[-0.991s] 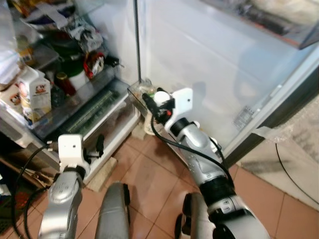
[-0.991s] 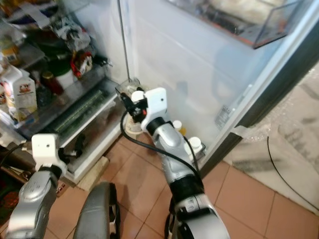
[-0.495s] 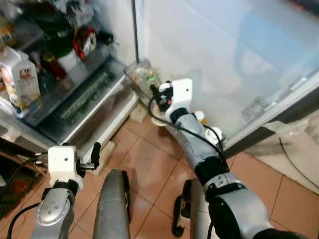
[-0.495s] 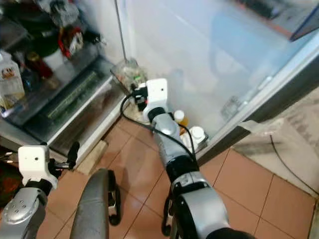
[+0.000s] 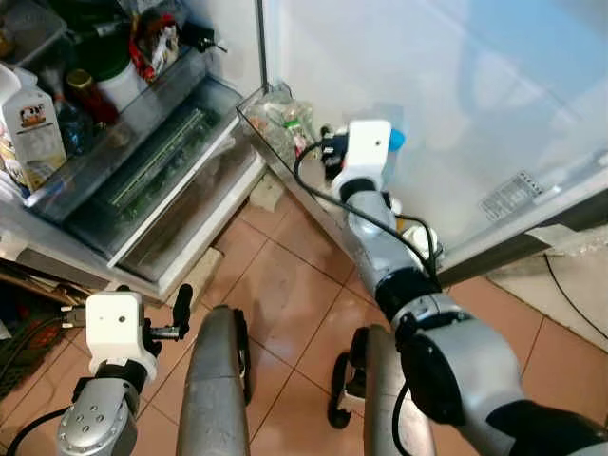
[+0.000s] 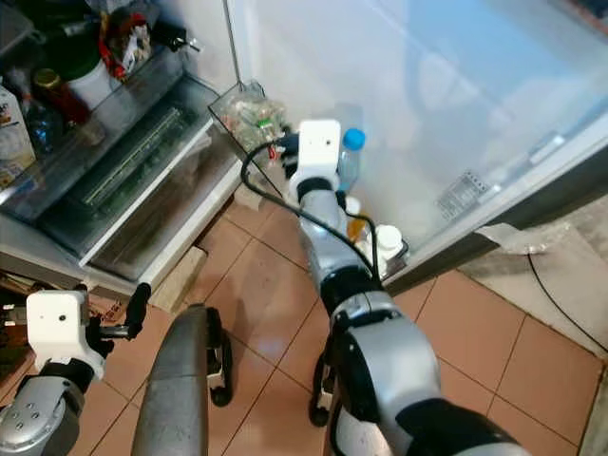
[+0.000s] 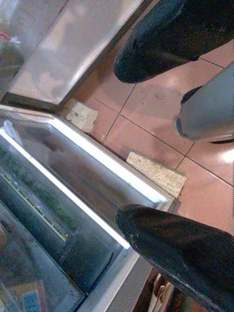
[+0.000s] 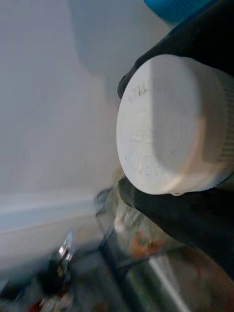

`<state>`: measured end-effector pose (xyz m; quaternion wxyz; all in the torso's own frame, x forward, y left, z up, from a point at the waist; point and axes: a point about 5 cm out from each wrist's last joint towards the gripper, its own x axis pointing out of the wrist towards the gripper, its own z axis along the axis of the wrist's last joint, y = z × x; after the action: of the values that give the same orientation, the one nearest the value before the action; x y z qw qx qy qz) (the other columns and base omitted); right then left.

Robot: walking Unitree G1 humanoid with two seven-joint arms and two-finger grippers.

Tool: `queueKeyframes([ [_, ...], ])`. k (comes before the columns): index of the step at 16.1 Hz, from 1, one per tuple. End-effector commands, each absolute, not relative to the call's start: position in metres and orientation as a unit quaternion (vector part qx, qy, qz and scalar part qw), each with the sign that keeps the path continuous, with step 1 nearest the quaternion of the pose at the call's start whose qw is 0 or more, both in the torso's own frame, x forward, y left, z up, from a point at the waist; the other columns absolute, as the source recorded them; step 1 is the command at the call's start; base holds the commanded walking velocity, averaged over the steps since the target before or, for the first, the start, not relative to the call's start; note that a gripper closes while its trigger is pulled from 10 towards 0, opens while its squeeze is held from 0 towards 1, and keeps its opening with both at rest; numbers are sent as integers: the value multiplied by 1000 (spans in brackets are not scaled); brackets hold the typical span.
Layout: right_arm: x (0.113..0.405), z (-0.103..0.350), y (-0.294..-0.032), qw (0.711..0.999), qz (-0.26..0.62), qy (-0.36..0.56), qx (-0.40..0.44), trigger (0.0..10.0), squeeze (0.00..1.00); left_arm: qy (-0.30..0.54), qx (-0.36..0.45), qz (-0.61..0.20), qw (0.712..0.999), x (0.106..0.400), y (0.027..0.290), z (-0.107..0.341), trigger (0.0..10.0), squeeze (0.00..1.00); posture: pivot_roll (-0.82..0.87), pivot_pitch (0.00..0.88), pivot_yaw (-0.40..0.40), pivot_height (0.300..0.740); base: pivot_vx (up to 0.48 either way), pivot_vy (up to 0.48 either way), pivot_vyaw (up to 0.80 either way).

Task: Restocking fridge

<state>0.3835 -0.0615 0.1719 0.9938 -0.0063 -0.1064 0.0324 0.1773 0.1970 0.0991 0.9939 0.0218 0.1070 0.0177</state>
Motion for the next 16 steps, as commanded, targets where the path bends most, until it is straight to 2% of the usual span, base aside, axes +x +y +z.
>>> queueKeyframes([
  [1, 384, 174, -68, 992, -1, -121, -27, 10000, 0, 123, 21, 24, 992, 169, 199, 96, 10000, 0, 266, 372, -39, 641, 0, 0, 0],
  [4, 383, 170, -69, 993, -24, -114, -10, 10000, 0, 127, 20, 28, 991, 165, 200, 97, 10000, 0, 270, 377, -39, 641, 0, 0, 0],
  [7, 381, 173, -56, 993, -16, -119, 18, 10000, 0, 129, 19, 28, 991, 166, 199, 97, 10000, 0, 266, 378, -42, 641, 0, 0, 0],
  [12, 377, 181, -41, 979, 20, -133, 150, 10000, 0, 126, 19, 31, 991, 166, 198, 98, 10000, 0, 270, 377, -52, 641, 0, 0, 0],
  [16, 368, 181, -31, 972, 66, -166, 155, 10000, 0, 121, 20, 34, 992, 165, 199, 101, 10000, 0, 285, 386, -59, 641, 0, 0, 0],
])
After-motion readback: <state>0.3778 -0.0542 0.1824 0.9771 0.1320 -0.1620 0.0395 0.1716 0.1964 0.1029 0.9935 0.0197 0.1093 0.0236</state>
